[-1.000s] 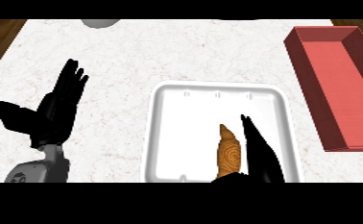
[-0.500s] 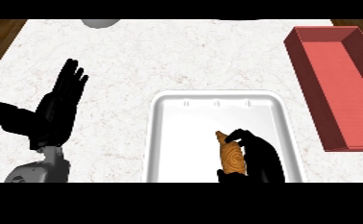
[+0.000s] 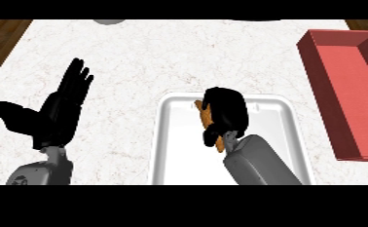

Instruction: Pick the croissant from the tray and place it in the cardboard box

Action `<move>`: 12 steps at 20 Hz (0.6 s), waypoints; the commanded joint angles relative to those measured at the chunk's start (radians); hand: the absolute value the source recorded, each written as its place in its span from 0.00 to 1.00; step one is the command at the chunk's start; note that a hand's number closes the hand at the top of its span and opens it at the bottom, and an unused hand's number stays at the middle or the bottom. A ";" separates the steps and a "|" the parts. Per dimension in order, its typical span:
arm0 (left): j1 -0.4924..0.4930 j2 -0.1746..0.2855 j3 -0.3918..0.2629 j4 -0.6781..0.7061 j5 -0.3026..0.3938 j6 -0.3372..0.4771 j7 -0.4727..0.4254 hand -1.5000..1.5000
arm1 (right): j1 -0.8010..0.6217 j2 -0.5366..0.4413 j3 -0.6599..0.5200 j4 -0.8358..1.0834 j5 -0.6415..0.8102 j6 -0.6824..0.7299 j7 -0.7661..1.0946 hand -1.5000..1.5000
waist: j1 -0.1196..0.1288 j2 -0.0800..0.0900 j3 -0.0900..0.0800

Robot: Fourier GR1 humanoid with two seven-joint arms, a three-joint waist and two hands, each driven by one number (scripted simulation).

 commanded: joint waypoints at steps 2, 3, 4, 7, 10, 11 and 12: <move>-0.019 -0.010 -0.004 0.015 -0.025 0.029 0.018 0.50 | -0.224 0.021 0.031 0.203 0.027 -0.071 -0.040 1.00 | -0.016 -0.004 0.001; -0.027 0.020 0.041 0.031 0.019 -0.008 -0.001 0.50 | -0.247 0.021 0.060 0.194 0.036 -0.093 -0.018 1.00 | -0.015 -0.005 0.000; -0.013 0.028 0.052 0.031 0.033 -0.030 -0.029 0.50 | -0.305 0.021 0.036 0.215 0.017 -0.064 -0.020 1.00 | -0.015 -0.005 0.000; -0.034 0.014 0.045 0.097 0.006 -0.012 -0.045 0.50 | -0.311 0.014 0.022 0.161 0.059 -0.018 -0.069 1.00 | -0.035 -0.007 0.000; 0.021 0.003 0.026 -0.013 0.003 0.004 0.000 0.50 | -0.357 0.021 0.064 0.047 0.036 0.072 0.026 1.00 | -0.032 -0.011 0.000; 0.005 -0.026 -0.009 -0.017 -0.025 0.034 0.015 0.50 | -0.371 0.021 0.060 -0.002 0.044 0.080 0.055 1.00 | -0.035 -0.012 0.000; -0.026 -0.011 0.040 0.067 0.010 0.008 -0.035 0.50 | -0.390 0.021 0.030 0.006 0.032 0.042 0.038 1.00 | -0.036 -0.009 0.000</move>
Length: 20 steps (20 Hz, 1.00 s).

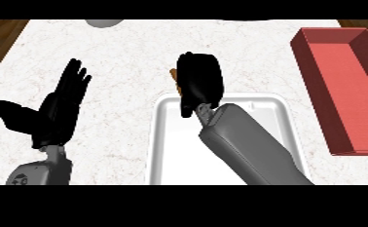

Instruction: Pick the croissant from the tray and place it in the cardboard box

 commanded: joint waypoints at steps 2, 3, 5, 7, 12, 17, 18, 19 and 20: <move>0.015 0.017 0.022 -0.001 0.008 -0.008 -0.002 0.50 | -0.041 -0.003 -0.085 -0.107 0.034 -0.110 0.069 1.00 | -0.010 -0.003 0.001; -0.002 -0.005 0.004 0.012 -0.011 0.013 -0.006 0.50 | -0.049 0.002 -0.048 -0.153 0.037 -0.130 0.164 1.00 | -0.011 -0.005 0.000; -0.008 0.046 0.048 -0.011 0.035 -0.029 0.025 0.50 | -0.088 0.002 -0.077 -0.158 0.097 -0.116 0.222 1.00 | -0.008 -0.005 0.000; 0.023 -0.002 0.001 0.006 -0.013 0.002 -0.023 0.50 | -0.131 -0.029 -0.147 -0.203 0.118 -0.088 0.249 1.00 | -0.014 -0.005 0.000; 0.051 0.015 0.012 -0.064 0.002 -0.003 0.022 0.50 | -0.151 -0.080 -0.242 -0.209 0.192 -0.071 0.300 1.00 | -0.007 -0.004 0.000; -0.003 0.007 0.018 -0.018 0.007 0.001 0.021 0.50 | -0.103 -0.172 -0.364 -0.261 0.139 -0.014 0.238 1.00 | -0.013 -0.002 0.000; -0.012 -0.001 0.008 0.018 -0.004 -0.007 -0.015 0.50 | -0.106 -0.173 -0.392 -0.214 0.123 -0.035 0.207 1.00 | -0.010 0.000 0.000; 0.050 0.027 0.030 -0.039 0.016 -0.032 -0.013 0.50 | -0.060 -0.213 -0.405 -0.296 0.101 0.027 0.221 1.00 | -0.013 -0.003 0.000; 0.042 -0.005 0.020 -0.004 0.010 -0.016 -0.040 0.50 | -0.086 -0.202 -0.423 -0.246 0.118 -0.012 0.210 1.00 | -0.009 -0.001 0.000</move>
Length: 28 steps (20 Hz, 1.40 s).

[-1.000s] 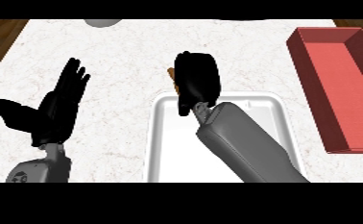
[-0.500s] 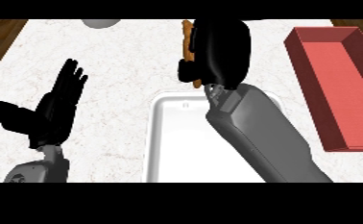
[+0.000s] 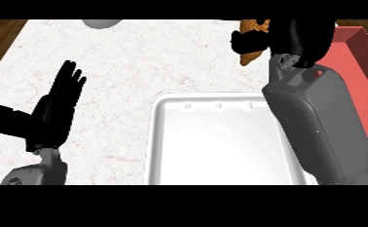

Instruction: Pick the croissant from the tray and place it in the cardboard box

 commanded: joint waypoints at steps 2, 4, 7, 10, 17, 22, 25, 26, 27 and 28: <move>0.007 -0.029 -0.024 0.032 -0.030 0.012 -0.044 0.50 | 0.067 -0.060 -0.100 0.010 -0.020 -0.020 -0.047 1.00 | 0.002 0.002 0.000; 0.018 -0.029 -0.016 0.053 -0.016 -0.005 -0.062 0.50 | 0.010 -0.140 -0.169 0.085 -0.037 -0.021 -0.119 1.00 | 0.005 0.004 0.000; -0.023 0.005 0.003 -0.004 -0.003 0.004 0.028 0.50 | 0.134 -0.209 -0.161 0.100 0.017 -0.066 -0.175 1.00 | 0.002 0.003 0.000; 0.004 0.032 0.039 0.034 0.047 -0.063 -0.014 0.50 | 0.114 -0.246 -0.209 0.157 -0.004 -0.080 -0.243 1.00 | 0.006 0.003 0.000; 0.019 -0.015 -0.015 -0.035 -0.012 0.002 0.017 0.50 | 0.173 -0.321 -0.288 0.398 -0.022 -0.196 -0.431 1.00 | 0.012 0.004 0.000; -0.027 -0.005 -0.021 -0.028 -0.021 0.003 0.034 0.50 | 0.149 -0.376 -0.243 0.595 -0.001 0.045 -0.424 1.00 | 0.027 0.011 0.000; 0.018 -0.051 -0.051 -0.020 -0.046 0.026 -0.010 0.50 | 0.196 -0.354 -0.264 0.650 -0.054 0.103 -0.454 0.00 | 0.013 0.006 0.000; -0.030 -0.024 -0.006 0.052 -0.024 0.011 -0.020 0.50 | 0.156 -0.372 -0.313 0.698 -0.081 0.068 -0.486 0.00 | 0.012 0.008 0.000; -0.035 -0.046 -0.042 0.031 -0.053 0.032 -0.011 0.50 | 0.084 -0.361 -0.315 0.789 -0.067 0.037 -0.500 0.00 | 0.022 0.009 0.001; -0.072 -0.016 -0.030 0.010 -0.051 0.025 0.024 0.50 | 0.093 -0.375 -0.341 0.839 -0.083 -0.029 -0.572 0.00 | 0.023 0.011 0.001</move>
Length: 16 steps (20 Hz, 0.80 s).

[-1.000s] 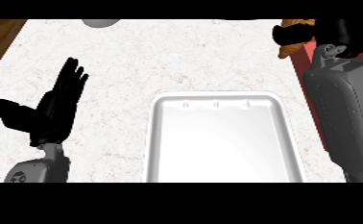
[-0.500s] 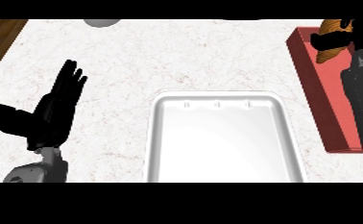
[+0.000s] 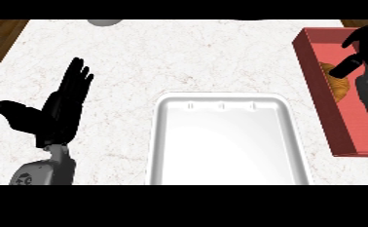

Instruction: Pick the croissant from the tray and place it in the cardboard box

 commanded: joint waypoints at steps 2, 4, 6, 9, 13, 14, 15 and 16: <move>0.010 -0.007 -0.012 -0.042 -0.001 0.009 0.038 0.50 | -0.018 -0.044 -0.095 0.124 -0.061 -0.127 -0.152 0.00 | -0.001 -0.002 0.001; 0.004 0.028 0.033 0.008 0.019 -0.023 -0.012 0.50 | 0.013 -0.030 -0.107 0.078 -0.067 -0.266 -0.216 0.00 | -0.004 0.000 0.001; 0.030 -0.004 -0.018 -0.023 -0.006 -0.011 -0.001 0.50 | -0.023 -0.009 -0.124 0.056 -0.074 -0.370 -0.244 0.00 | 0.009 0.001 0.002; 0.026 -0.015 -0.010 -0.031 0.008 -0.006 -0.009 0.50 | -0.008 -0.013 -0.195 0.009 -0.157 -0.481 -0.355 0.00 | -0.004 -0.003 0.002; 0.015 0.025 0.028 -0.024 0.035 -0.032 0.011 0.50 | -0.075 0.009 -0.291 0.015 -0.299 -0.465 -0.382 0.00 | -0.002 -0.005 0.001; -0.007 0.014 0.025 0.007 0.021 -0.014 0.006 0.50 | -0.074 0.030 -0.320 -0.020 -0.357 -0.430 -0.367 0.00 | -0.018 -0.008 0.001; 0.008 0.040 0.047 -0.012 0.039 -0.030 0.023 0.50 | -0.044 0.059 -0.348 -0.018 -0.387 -0.480 -0.388 0.00 | -0.013 -0.007 0.001; 0.029 0.016 0.041 0.011 0.026 -0.018 -0.022 0.50 | -0.064 0.027 -0.394 -0.057 -0.461 -0.410 -0.386 0.00 | -0.029 -0.012 0.001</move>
